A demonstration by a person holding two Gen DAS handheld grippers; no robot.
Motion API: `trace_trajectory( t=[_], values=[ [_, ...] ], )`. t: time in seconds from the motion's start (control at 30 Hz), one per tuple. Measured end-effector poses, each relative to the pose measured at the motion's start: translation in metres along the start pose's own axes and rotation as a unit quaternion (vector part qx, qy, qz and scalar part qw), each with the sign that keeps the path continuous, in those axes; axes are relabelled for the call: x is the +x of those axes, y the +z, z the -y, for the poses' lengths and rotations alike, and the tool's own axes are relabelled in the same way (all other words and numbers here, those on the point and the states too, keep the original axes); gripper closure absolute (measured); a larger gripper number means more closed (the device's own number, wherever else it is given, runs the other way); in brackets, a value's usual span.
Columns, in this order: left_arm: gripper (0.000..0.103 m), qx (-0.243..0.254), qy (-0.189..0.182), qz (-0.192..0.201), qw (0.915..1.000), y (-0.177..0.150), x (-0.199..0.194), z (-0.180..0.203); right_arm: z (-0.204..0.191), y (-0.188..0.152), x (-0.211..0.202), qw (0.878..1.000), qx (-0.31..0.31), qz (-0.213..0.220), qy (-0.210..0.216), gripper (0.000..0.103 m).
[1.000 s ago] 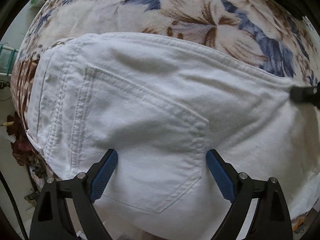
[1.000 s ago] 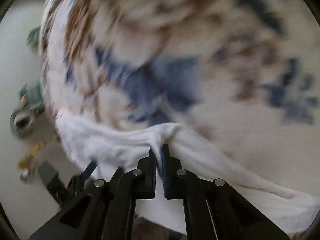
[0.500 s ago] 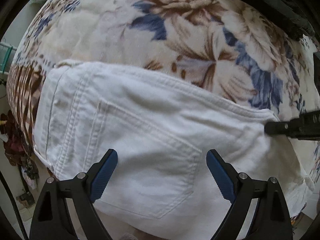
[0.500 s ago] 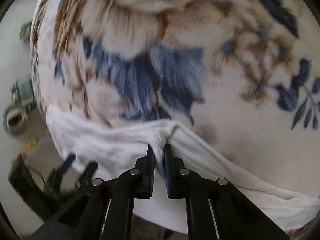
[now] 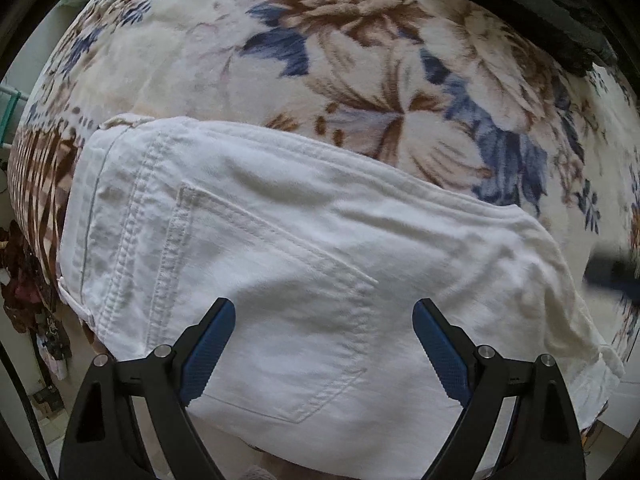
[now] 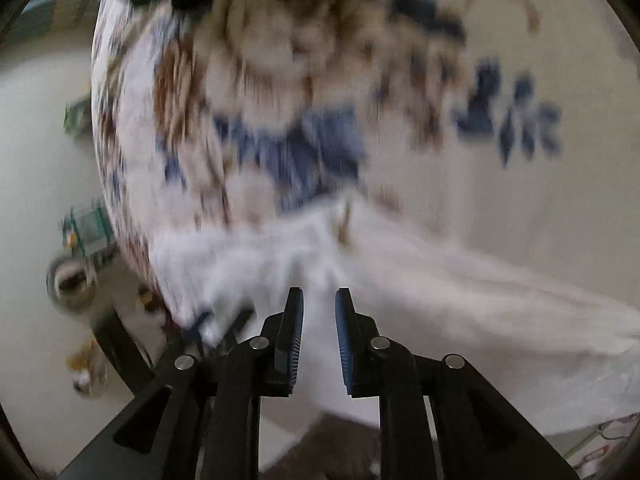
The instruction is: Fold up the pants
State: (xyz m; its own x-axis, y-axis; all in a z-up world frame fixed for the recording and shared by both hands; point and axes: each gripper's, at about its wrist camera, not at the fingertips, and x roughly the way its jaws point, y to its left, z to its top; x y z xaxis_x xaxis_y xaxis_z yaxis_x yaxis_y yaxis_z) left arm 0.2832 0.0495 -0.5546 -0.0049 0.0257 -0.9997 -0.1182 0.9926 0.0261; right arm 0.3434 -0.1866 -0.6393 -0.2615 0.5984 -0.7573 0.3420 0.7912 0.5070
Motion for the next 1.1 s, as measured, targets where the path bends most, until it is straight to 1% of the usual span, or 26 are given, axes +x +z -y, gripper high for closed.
trace_trajectory(
  t=[0.03, 0.07, 0.1, 0.13, 0.17, 0.2, 0.23, 0.27, 0.33, 0.4, 0.43, 0.47, 0.5, 0.57, 0.6, 0.67, 0.77, 0.8, 0.83, 0.87, 0.9, 0.93, 0.97, 1.03, 1.07, 1.1],
  values=[
    [0.011, 0.002, -0.002, 0.003, 1.0000, 0.000, -0.002, 0.003, 0.003, -0.004, 0.010, 1.000, -0.007, -0.019, -0.015, 0.085],
    [0.011, 0.003, -0.004, 0.004, 1.0000, -0.001, -0.007, 0.008, 0.014, -0.005, 0.022, 0.999, 0.001, -0.027, -0.042, 0.085],
    [0.011, 0.007, -0.005, 0.006, 0.9999, 0.001, -0.008, 0.014, 0.021, -0.004, 0.031, 0.998, 0.014, -0.019, -0.057, 0.085],
    [0.011, 0.014, -0.007, 0.008, 0.9998, 0.003, -0.007, 0.021, 0.033, 0.000, 0.032, 0.997, 0.035, -0.002, -0.070, 0.086],
    [0.011, 0.022, -0.010, 0.009, 0.9997, 0.006, -0.006, 0.029, 0.050, 0.004, 0.030, 0.995, 0.076, 0.027, -0.057, 0.088],
    [0.011, 0.030, -0.012, 0.012, 0.9994, 0.008, -0.006, 0.035, 0.062, 0.005, 0.028, 0.992, 0.108, 0.046, -0.039, 0.094],
    [0.011, 0.042, -0.014, 0.017, 0.9989, 0.012, -0.004, 0.045, 0.067, 0.003, 0.027, 0.990, 0.125, 0.059, -0.032, 0.095],
    [0.011, 0.051, -0.017, 0.020, 0.9984, 0.016, -0.003, 0.052, 0.072, 0.000, 0.022, 0.986, 0.142, 0.081, -0.025, 0.095],
    [0.011, 0.072, -0.030, 0.019, 0.9968, 0.024, 0.003, 0.068, 0.074, -0.007, 0.014, 0.982, 0.150, 0.111, -0.029, 0.096],
    [0.011, 0.097, -0.020, 0.018, 0.9949, 0.032, 0.014, 0.084, 0.076, -0.011, 0.012, 0.978, 0.158, 0.129, -0.035, 0.096],
    [0.011, 0.104, -0.011, 0.019, 0.9943, 0.036, 0.019, 0.091, 0.081, -0.011, 0.007, 0.975, 0.165, 0.141, -0.056, 0.096],
    [0.010, 0.110, -0.005, 0.020, 0.9937, 0.040, 0.025, 0.096, 0.090, -0.011, 0.000, 0.973, 0.170, 0.148, -0.057, 0.096],
    [0.008, 0.115, 0.000, 0.014, 0.9933, 0.042, 0.032, 0.099, 0.106, -0.007, -0.009, 0.973, 0.178, 0.141, -0.040, 0.096],
    [0.005, 0.115, 0.003, 0.006, 0.9934, 0.045, 0.042, 0.105, 0.121, -0.005, -0.012, 0.972, 0.195, 0.131, -0.006, 0.096],
    [0.005, 0.115, 0.005, 0.005, 0.9934, 0.047, 0.043, 0.106, 0.123, -0.006, -0.019, 0.973, 0.188, 0.132, 0.000, 0.095],
    [0.005, 0.111, 0.002, 0.004, 0.9938, 0.046, 0.041, 0.107, 0.123, -0.014, -0.041, 0.975, 0.166, 0.150, -0.012, 0.092],
    [0.005, 0.101, -0.007, 0.000, 0.9948, 0.045, 0.028, 0.102, 0.123, -0.035, -0.062, 0.977, 0.146, 0.158, -0.003, 0.091],
    [0.005, 0.098, -0.010, 0.003, 0.9952, 0.050, 0.022, 0.101, 0.125, -0.041, -0.065, 0.977, 0.145, 0.158, -0.001, 0.086],
    [0.005, 0.093, -0.014, 0.008, 0.9955, 0.048, 0.012, 0.100, 0.130, -0.049, -0.067, 0.978, 0.145, 0.152, 0.009, 0.082],
    [0.005, 0.092, -0.017, 0.013, 0.9955, 0.046, 0.003, 0.097, 0.133, -0.056, -0.062, 0.979, 0.148, 0.142, 0.023, 0.074],
    [0.005, 0.091, -0.018, 0.018, 0.9955, 0.047, -0.007, 0.093, 0.136, -0.063, -0.057, 0.979, 0.151, 0.133, 0.032, 0.073],
    [0.005, 0.091, -0.018, 0.023, 0.9954, 0.044, -0.015, 0.096, 0.137, -0.068, -0.045, 0.979, 0.154, 0.126, 0.035, 0.073],
    [0.005, 0.092, -0.019, 0.026, 0.9952, 0.041, -0.021, 0.100, 0.147, -0.070, -0.038, 0.979, 0.160, 0.124, 0.021, 0.073],
    [0.005, 0.099, -0.011, 0.031, 0.9945, 0.033, -0.029, 0.110, 0.153, -0.067, -0.023, 0.974, 0.171, 0.151, -0.017, 0.076],
    [0.005, 0.104, -0.006, 0.033, 0.9940, 0.029, -0.033, 0.116, 0.168, -0.064, -0.024, 0.968, 0.184, 0.171, -0.016, 0.077],
    [0.005, 0.108, -0.003, 0.032, 0.9937, 0.024, -0.036, 0.123, 0.178, -0.064, -0.026, 0.964, 0.200, 0.176, 0.008, 0.077]
  ],
)
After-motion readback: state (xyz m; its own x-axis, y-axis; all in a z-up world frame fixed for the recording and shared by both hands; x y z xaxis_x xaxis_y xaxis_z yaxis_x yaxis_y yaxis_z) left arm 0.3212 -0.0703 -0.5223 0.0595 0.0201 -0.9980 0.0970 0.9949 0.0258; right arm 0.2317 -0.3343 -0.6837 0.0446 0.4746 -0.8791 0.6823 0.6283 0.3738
